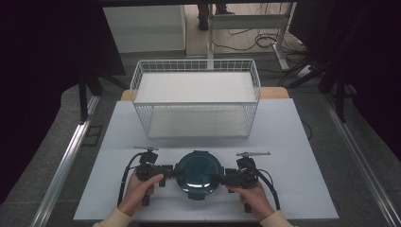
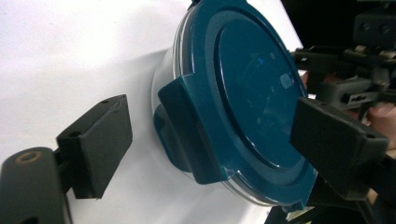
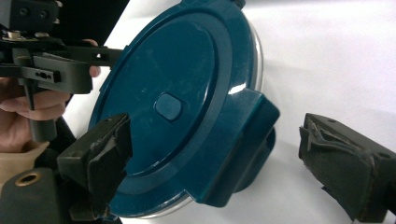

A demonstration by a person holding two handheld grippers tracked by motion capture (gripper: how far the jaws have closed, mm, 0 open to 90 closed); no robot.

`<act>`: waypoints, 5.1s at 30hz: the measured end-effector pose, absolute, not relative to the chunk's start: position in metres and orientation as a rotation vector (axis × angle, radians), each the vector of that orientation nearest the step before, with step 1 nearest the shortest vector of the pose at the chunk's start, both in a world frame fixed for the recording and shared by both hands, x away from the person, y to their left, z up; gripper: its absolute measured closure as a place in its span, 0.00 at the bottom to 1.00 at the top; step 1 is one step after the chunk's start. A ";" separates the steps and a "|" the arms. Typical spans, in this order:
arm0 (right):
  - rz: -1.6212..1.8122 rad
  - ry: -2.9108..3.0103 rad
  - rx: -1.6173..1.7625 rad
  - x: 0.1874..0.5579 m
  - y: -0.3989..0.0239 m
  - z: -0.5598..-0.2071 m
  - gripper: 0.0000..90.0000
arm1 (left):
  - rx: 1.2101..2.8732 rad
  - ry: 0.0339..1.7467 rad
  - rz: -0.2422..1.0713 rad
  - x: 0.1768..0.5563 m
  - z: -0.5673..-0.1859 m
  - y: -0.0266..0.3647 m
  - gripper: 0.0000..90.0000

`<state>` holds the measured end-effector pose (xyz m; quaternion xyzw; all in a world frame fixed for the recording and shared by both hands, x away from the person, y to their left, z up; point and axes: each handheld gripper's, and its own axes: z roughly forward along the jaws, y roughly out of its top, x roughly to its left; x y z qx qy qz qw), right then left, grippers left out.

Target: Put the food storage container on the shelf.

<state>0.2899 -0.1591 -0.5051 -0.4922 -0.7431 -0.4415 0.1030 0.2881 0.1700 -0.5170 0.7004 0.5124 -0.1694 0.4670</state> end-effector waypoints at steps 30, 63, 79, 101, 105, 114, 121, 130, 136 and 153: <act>-1.306 -1.981 -1.513 0.287 -0.164 -0.507 0.43 | 1.684 1.268 -0.469 0.270 -0.518 0.167 0.42; -1.593 -2.280 -1.259 0.259 -0.170 -0.444 0.46 | 1.724 1.067 -0.256 0.240 -0.461 0.163 0.50; -1.639 -2.332 -1.212 0.259 -0.168 -0.424 0.46 | 1.727 1.027 -0.206 0.241 -0.442 0.165 0.50; -1.680 -2.389 -1.163 0.281 -0.165 -0.383 0.46 | 1.730 0.981 -0.140 0.264 -0.400 0.167 0.50; -1.691 -2.388 -1.156 0.285 -0.165 -0.376 0.46 | 1.735 0.973 -0.123 0.268 -0.391 0.167 0.50; -1.714 -2.397 -1.142 0.298 -0.163 -0.356 0.46 | 1.741 0.955 -0.100 0.281 -0.371 0.169 0.50; -1.734 -2.396 -1.127 0.309 -0.161 -0.341 0.46 | 1.742 0.949 -0.074 0.291 -0.353 0.170 0.50; -1.754 -2.404 -1.109 0.328 -0.158 -0.324 0.46 | 1.742 0.941 -0.054 0.309 -0.335 0.174 0.50; -1.752 -2.409 -1.102 0.339 -0.155 -0.315 0.46 | 1.740 0.938 -0.044 0.319 -0.326 0.177 0.50; -1.747 -2.410 -1.088 0.369 -0.145 -0.289 0.46 | 1.731 0.923 -0.024 0.347 -0.299 0.188 0.51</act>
